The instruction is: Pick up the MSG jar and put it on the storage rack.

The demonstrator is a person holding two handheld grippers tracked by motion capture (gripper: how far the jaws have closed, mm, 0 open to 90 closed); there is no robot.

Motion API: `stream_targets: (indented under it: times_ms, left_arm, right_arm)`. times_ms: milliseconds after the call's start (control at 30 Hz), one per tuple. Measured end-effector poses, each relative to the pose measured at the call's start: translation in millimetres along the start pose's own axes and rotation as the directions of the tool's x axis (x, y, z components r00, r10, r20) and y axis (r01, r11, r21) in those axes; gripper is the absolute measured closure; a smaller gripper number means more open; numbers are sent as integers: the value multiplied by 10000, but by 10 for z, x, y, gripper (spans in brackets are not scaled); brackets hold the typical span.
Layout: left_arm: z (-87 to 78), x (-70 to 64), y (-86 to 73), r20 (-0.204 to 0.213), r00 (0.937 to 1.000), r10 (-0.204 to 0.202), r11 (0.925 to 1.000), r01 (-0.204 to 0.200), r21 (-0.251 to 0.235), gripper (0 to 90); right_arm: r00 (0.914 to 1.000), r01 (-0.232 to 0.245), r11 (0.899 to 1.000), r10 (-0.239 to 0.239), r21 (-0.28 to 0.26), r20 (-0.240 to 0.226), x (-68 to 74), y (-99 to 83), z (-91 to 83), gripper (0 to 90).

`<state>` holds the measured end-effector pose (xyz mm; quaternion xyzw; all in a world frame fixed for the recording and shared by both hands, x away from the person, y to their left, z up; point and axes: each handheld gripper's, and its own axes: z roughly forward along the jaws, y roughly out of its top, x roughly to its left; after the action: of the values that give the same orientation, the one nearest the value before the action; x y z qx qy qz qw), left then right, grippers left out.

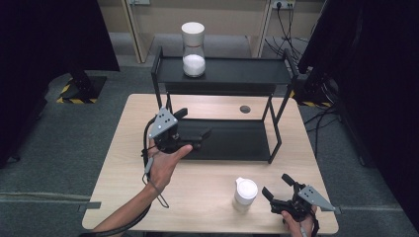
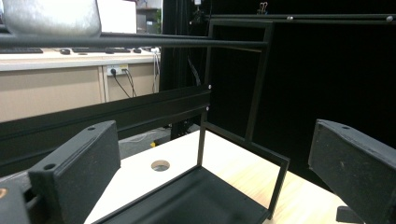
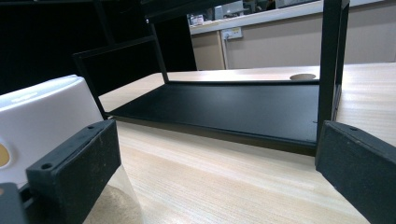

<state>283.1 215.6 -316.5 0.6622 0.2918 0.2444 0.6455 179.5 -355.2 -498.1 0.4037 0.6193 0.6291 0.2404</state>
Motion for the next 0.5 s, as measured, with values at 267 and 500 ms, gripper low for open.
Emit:
stream_targets:
  times_ms: [267, 500]
  left_arm:
    - [-80, -15, -246, 175, 9998, -10, 9999, 13, -149, 12]
    - [-117, -44, -471, 330, 9994, 41, 9999, -36, -158, 12]
  right_arm:
    - [10000, 17, 10000, -17, -17, -9, 1, -2, 4, 4]
    - [10000, 21, 10000, -21, -17, -21, 2, -2, 4, 4]
